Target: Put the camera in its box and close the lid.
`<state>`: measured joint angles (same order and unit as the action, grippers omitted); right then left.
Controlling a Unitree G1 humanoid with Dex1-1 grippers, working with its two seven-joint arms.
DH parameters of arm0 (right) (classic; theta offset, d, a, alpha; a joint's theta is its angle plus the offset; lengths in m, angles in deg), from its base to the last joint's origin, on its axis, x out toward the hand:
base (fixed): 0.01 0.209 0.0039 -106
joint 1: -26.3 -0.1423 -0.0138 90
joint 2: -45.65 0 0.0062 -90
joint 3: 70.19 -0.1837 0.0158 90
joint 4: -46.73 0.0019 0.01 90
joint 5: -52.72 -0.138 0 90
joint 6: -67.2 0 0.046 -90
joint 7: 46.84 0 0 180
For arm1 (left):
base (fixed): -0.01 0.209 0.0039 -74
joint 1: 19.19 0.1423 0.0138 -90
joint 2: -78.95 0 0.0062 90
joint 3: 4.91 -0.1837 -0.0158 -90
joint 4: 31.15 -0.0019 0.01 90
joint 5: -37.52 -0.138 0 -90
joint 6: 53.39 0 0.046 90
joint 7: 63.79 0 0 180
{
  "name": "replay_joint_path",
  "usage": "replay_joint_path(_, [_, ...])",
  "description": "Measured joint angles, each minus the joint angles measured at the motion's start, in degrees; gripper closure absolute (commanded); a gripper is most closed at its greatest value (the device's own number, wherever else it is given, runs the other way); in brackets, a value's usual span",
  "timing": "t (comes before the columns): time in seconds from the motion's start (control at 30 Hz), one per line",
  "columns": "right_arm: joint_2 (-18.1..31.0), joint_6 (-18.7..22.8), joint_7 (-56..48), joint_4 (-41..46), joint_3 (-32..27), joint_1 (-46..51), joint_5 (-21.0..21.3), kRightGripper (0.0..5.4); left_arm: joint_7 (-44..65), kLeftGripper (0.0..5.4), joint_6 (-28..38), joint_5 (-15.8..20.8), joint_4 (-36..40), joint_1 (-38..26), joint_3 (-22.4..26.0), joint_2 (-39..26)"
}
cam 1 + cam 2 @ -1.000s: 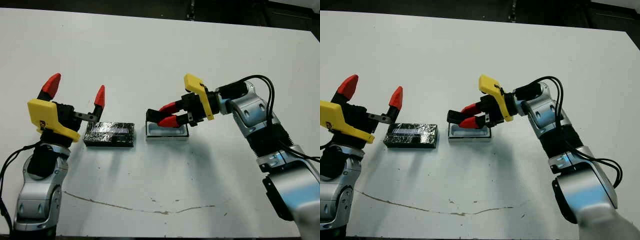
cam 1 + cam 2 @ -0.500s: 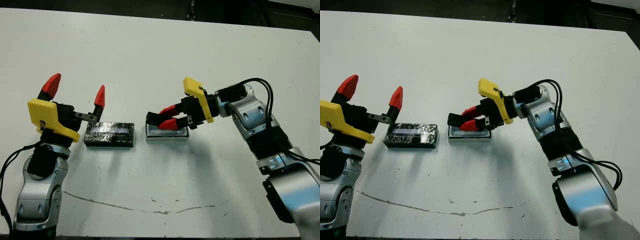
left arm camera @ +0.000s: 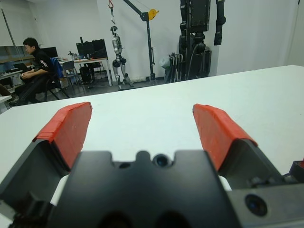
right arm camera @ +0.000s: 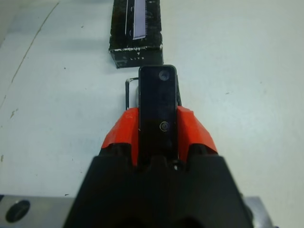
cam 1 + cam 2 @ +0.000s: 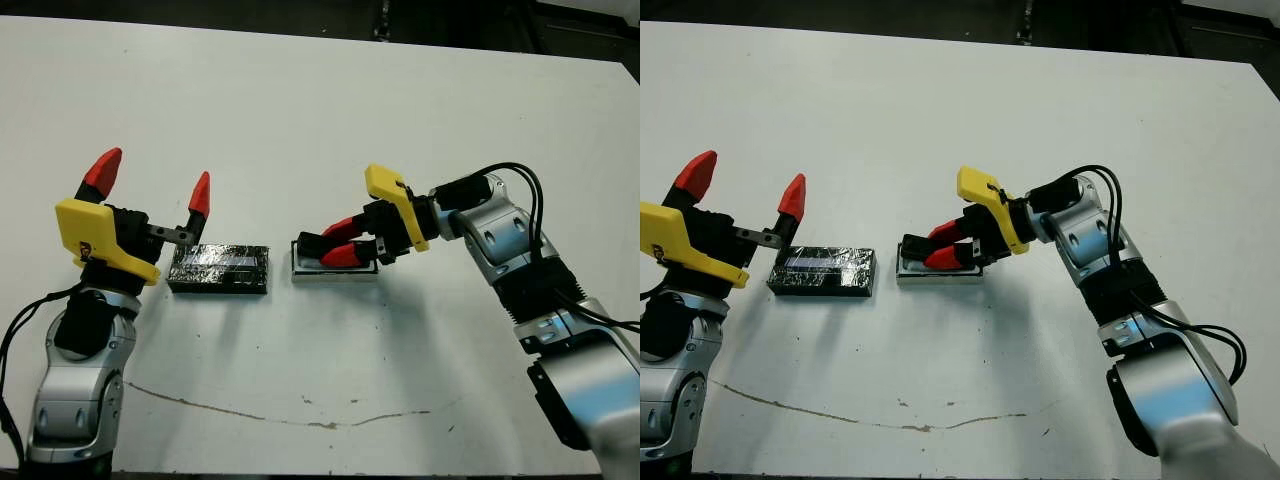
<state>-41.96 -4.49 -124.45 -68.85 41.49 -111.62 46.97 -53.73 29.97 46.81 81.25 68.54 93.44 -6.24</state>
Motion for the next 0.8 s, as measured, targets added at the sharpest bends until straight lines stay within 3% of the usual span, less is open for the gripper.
replay_joint_path(0.7, [1.74,1.27,-0.13,2.36,1.11,-0.05,0.98,3.73,0.09,0.00,-0.04,0.70,0.33,0.18,-0.27,0.00])
replay_joint_path(0.8, [1.87,1.47,-0.11,2.89,1.84,-0.30,1.58,3.32,0.09,0.00,-0.04,0.76,0.33,0.18,-0.34,0.00])
